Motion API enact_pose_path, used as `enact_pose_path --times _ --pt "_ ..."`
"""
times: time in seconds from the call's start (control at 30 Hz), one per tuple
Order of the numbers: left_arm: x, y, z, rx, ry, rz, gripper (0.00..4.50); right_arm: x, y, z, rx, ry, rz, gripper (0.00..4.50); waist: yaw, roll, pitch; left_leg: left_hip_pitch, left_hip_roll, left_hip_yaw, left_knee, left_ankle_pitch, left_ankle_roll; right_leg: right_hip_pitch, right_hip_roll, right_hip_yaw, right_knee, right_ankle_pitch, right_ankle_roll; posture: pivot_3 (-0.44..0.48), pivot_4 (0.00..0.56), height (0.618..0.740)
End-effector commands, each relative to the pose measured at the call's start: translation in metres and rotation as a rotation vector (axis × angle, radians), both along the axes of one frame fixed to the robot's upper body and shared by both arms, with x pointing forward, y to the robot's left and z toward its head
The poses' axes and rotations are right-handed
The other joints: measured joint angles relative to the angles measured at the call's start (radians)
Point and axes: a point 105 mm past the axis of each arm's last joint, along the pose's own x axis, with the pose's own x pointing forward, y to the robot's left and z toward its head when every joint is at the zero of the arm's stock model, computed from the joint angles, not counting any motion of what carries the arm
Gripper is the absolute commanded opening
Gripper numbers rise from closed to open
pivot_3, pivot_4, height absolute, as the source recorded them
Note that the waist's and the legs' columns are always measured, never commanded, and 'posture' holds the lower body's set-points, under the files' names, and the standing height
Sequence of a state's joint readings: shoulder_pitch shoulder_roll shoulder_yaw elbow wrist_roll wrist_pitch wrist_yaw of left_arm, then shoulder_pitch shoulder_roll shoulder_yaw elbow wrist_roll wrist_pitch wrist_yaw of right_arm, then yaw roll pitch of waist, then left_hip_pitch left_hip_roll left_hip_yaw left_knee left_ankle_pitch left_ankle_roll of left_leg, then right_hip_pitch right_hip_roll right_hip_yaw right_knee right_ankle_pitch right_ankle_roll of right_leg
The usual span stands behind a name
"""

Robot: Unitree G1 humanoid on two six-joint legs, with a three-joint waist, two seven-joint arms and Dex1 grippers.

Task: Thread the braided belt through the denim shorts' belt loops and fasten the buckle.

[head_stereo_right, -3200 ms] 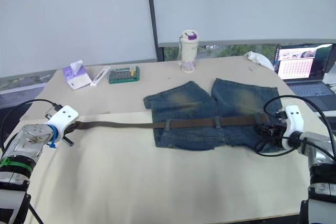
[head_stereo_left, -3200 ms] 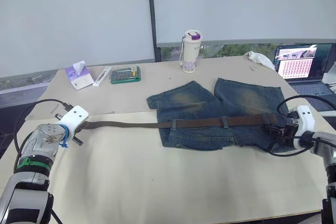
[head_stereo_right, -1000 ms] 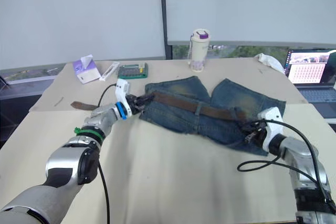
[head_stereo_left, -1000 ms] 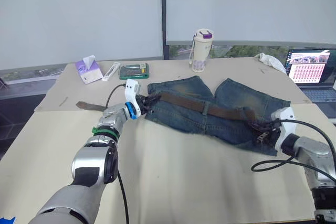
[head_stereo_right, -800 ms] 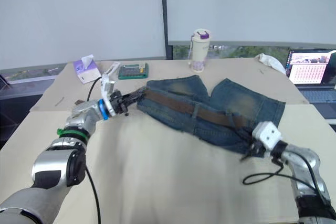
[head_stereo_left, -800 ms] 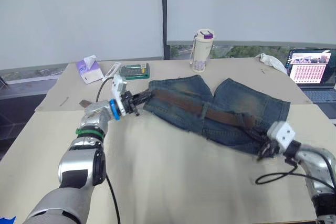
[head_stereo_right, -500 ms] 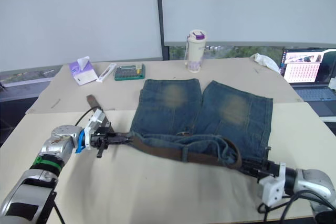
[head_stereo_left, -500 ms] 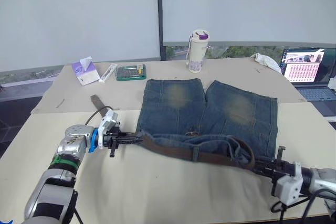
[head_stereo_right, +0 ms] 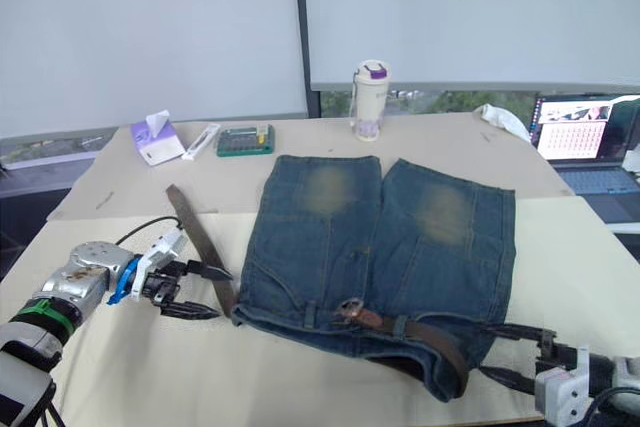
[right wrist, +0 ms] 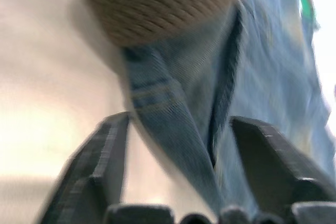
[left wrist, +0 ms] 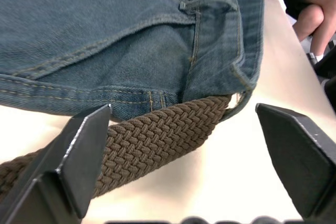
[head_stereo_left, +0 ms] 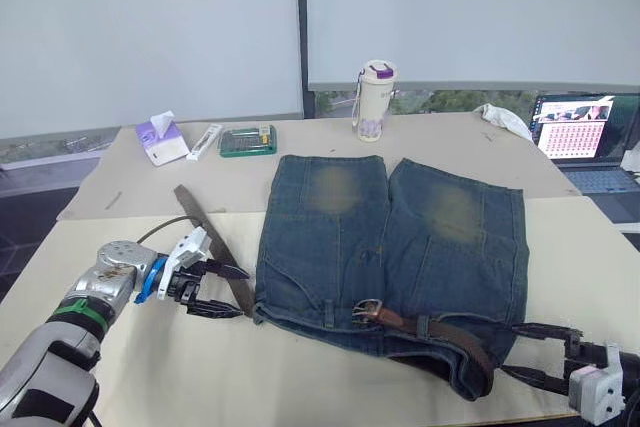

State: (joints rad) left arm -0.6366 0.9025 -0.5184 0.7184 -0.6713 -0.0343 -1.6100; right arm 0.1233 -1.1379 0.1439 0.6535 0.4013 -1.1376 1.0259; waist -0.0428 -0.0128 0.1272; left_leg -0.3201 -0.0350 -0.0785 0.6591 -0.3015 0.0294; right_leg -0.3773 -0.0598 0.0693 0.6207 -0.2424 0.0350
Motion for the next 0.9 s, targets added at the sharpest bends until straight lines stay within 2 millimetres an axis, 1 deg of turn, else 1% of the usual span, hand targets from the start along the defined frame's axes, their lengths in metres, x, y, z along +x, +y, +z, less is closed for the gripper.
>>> enact_pose_path --times 0.03,0.13,0.17,0.23,0.27,0.33,0.4,0.47,0.5,0.53,0.57,0.6,0.63,0.7,0.77,0.8,0.87,0.9 --pt "0.001 0.0 0.016 -0.046 -0.012 0.001 4.5 0.004 -0.008 0.025 0.236 0.277 -0.121 3.67 0.003 0.003 0.0 0.001 0.0 0.0 0.0 0.0 0.0 0.0 -0.001 0.0 0.0 0.0 0.0 0.0 0.15 0.74" --pt "0.004 -0.004 0.029 -0.109 -0.017 0.01 4.5 0.004 0.002 0.047 0.391 0.414 -0.132 3.67 0.007 0.004 0.0 0.002 0.0 0.0 0.001 0.0 0.0 -0.004 -0.002 0.0 0.001 0.0 0.0 0.0 0.15 0.74" --pt "0.008 -0.008 0.044 -0.185 -0.019 0.022 4.5 0.005 0.011 0.063 0.478 0.474 -0.127 3.67 0.009 0.004 0.0 0.0 -0.001 0.0 0.001 0.0 0.0 -0.007 -0.002 0.0 0.003 0.0 0.001 0.0 0.15 0.74" --pt "0.012 -0.013 0.066 -0.299 -0.012 0.032 4.5 0.009 0.028 0.085 0.604 0.542 -0.112 3.67 0.015 0.004 0.001 -0.002 0.0 -0.001 0.001 0.0 0.0 -0.01 -0.001 -0.001 0.005 0.0 0.001 0.0 0.15 0.74" --pt "0.013 -0.016 0.073 -0.345 -0.014 0.029 4.5 0.01 0.039 0.09 0.643 0.56 -0.095 3.67 0.016 0.003 0.002 -0.002 0.0 -0.001 0.001 0.0 0.0 -0.011 0.0 -0.001 0.005 0.0 0.001 0.0 0.15 0.74" --pt "0.017 -0.024 0.086 -0.441 -0.032 0.027 4.5 0.013 0.064 0.092 0.712 0.578 -0.065 3.67 0.021 0.002 0.001 -0.002 0.002 -0.002 0.001 0.0 0.0 -0.01 0.001 -0.003 0.005 0.0 0.001 0.0 0.15 0.74" --pt "0.022 -0.03 0.093 -0.517 -0.043 0.055 4.5 0.011 0.081 0.085 0.733 0.606 -0.041 3.67 0.029 0.003 0.001 -0.001 0.002 -0.003 0.001 0.0 0.0 -0.01 0.001 -0.004 0.005 -0.001 0.003 0.0 0.15 0.74" --pt "0.033 -0.035 0.092 -0.536 -0.07 0.15 4.5 0.007 0.097 0.072 0.715 0.637 -0.017 3.67 0.037 0.003 0.001 -0.002 0.001 -0.003 0.001 0.0 0.0 -0.011 0.0 -0.004 0.006 -0.002 0.004 0.0 0.15 0.74" --pt "0.038 -0.036 0.095 -0.574 -0.077 0.2 4.5 0.004 0.104 0.059 0.679 0.658 -0.011 3.67 0.038 0.003 0.001 -0.003 0.0 -0.003 0.001 0.0 -0.001 -0.012 -0.001 -0.004 0.005 -0.002 0.004 0.0 0.15 0.74" --pt "0.041 -0.036 0.097 -0.603 -0.08 0.231 4.5 0.002 0.109 0.05 0.652 0.672 -0.007 3.67 0.039 0.002 0.001 -0.003 -0.001 -0.003 0.001 0.0 -0.001 -0.012 -0.001 -0.003 0.005 -0.002 0.004 0.0 0.15 0.74" --pt "0.052 -0.035 0.095 -0.598 -0.087 0.335 4.5 0.003 0.112 0.035 0.618 0.668 -0.029 3.67 0.04 0.001 0.001 -0.003 -0.001 -0.003 0.002 0.0 -0.001 -0.012 -0.002 -0.003 0.005 -0.002 0.004 0.0 0.15 0.74" --pt "0.059 -0.034 0.092 -0.587 -0.09 0.409 4.5 0.004 0.113 0.026 0.595 0.661 -0.045 3.67 0.042 0.0 0.001 -0.003 -0.001 -0.003 0.002 0.0 -0.002 -0.012 -0.002 -0.003 0.004 -0.001 0.004 0.0 0.15 0.74" --pt "0.068 -0.031 0.09 -0.559 -0.162 0.506 4.5 0.001 0.114 0.015 0.575 0.693 -0.06 3.67 0.044 0.0 0.001 -0.003 -0.001 -0.003 0.002 0.001 -0.002 -0.011 -0.002 -0.003 0.004 -0.001 0.005 0.0 0.15 0.74" --pt "0.08 -0.023 0.085 -0.526 -0.202 0.688 4.5 -0.011 0.113 -0.002 0.489 0.743 -0.044 3.67 0.046 0.002 0.001 -0.003 -0.002 -0.003 0.002 0.001 -0.003 -0.012 -0.003 -0.003 0.005 -0.001 0.005 0.0 0.15 0.74" --pt "0.088 -0.016 0.08 -0.48 -0.233 0.834 4.5 -0.02 0.105 -0.017 0.359 0.755 -0.042 3.67 0.049 0.001 0.001 -0.003 -0.001 -0.003 0.002 0.0 -0.004 -0.012 -0.003 -0.002 0.004 -0.001 0.005 0.0 0.15 0.74" --pt "0.09 -0.013 0.076 -0.448 -0.235 0.894 4.5 -0.021 0.101 -0.018 0.32 0.724 -0.023 3.67 0.051 0.001 0.001 -0.003 -0.001 -0.003 0.002 0.0 -0.005 -0.012 -0.003 -0.002 0.004 -0.001 0.005 0.0 0.15 0.74" --pt "0.094 -0.004 0.072 -0.395 -0.267 1.035 4.5 -0.003 0.098 0.003 0.407 0.621 -0.032 3.67 0.052 -0.001 0.001 -0.002 -0.001 -0.003 0.002 0.0 -0.007 -0.011 -0.002 -0.002 0.004 0.0 0.006 0.0 0.15 0.74" --pt "0.098 0.006 0.066 -0.308 -0.291 1.157 4.5 0.006 0.098 0.019 0.451 0.573 -0.027 3.67 0.053 -0.002 0.001 -0.002 0.0 -0.003 0.002 0.0 -0.008 -0.011 -0.002 -0.002 0.004 0.0 0.006 0.0 0.15 0.74"
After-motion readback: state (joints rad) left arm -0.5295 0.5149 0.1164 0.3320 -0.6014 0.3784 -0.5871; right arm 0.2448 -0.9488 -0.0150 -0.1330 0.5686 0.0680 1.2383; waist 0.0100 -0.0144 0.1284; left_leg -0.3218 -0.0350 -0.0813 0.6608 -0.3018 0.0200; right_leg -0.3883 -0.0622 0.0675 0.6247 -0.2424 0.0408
